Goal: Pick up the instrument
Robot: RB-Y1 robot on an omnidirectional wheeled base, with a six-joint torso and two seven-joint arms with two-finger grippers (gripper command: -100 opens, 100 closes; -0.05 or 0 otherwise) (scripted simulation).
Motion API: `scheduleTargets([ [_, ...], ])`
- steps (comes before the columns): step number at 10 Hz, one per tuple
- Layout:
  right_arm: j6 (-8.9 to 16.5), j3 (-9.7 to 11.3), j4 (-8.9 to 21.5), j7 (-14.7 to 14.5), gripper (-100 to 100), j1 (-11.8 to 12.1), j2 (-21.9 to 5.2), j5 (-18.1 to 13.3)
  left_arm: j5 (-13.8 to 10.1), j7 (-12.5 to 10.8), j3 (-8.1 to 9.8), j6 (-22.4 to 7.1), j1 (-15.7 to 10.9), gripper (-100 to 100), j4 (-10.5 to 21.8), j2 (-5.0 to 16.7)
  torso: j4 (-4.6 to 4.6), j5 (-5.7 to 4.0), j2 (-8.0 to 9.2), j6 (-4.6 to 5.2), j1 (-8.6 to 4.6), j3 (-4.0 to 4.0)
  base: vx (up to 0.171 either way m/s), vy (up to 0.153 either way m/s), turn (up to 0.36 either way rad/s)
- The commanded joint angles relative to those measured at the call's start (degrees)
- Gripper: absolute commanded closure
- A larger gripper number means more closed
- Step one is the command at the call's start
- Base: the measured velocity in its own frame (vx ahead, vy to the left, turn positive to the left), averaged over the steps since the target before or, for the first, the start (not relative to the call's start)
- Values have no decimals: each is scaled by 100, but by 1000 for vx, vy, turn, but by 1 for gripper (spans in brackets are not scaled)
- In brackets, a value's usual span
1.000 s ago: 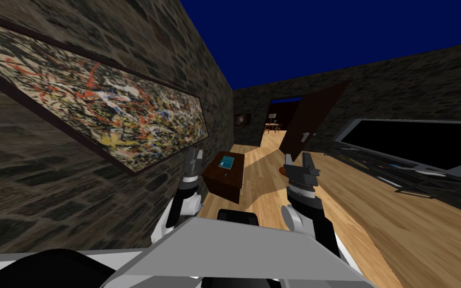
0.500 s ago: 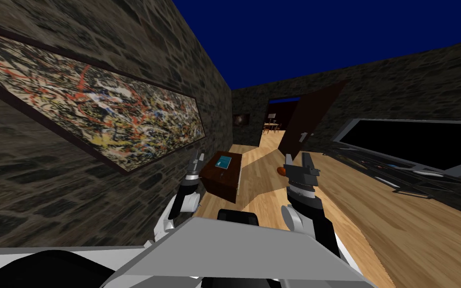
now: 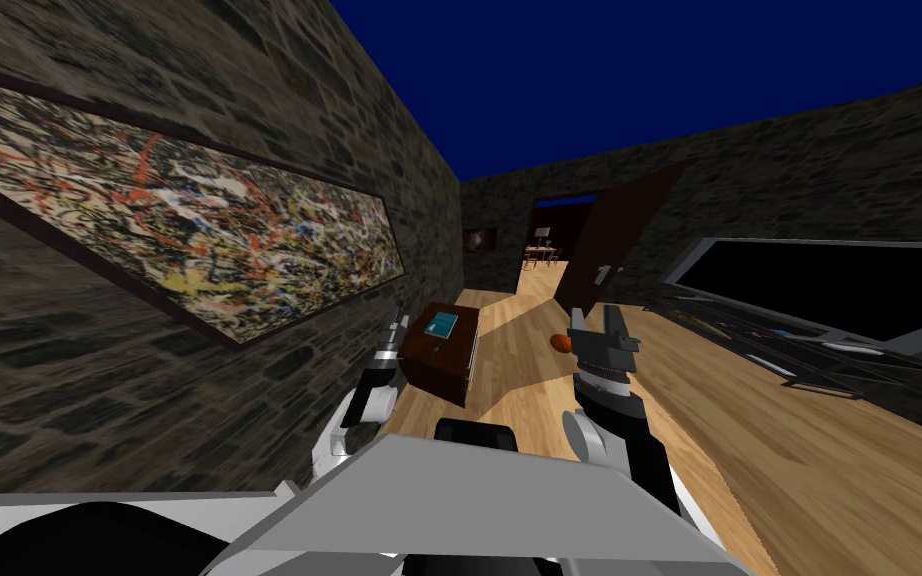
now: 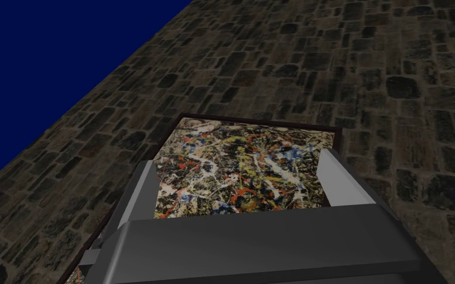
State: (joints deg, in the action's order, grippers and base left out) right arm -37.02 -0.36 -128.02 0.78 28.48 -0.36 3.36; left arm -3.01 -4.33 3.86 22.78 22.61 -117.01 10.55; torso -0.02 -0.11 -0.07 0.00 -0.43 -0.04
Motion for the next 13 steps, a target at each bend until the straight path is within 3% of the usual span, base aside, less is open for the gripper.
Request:
scheduleTargets([
  [1, 0, 0, 0, 0, 0, 0, 0, 0, -124, -141, 130, -220, -92, -100, 286, 103, 0, 0, 0, 0, 0, 0, 18, -123, -2],
  [10, 0, 0, 0, 0, 0, 0, 0, 0, -548, -587, 576, -985, -412, -100, 1580, 396, -1, 0, -8, 1, -3, -4, 25, -115, -4],
  [13, 0, 0, 0, 0, 0, 0, 0, 0, -761, -785, 820, -1382, -590, -100, 2221, 543, -3, 2, -12, -1, 11, -7, 48, -112, -15],
])
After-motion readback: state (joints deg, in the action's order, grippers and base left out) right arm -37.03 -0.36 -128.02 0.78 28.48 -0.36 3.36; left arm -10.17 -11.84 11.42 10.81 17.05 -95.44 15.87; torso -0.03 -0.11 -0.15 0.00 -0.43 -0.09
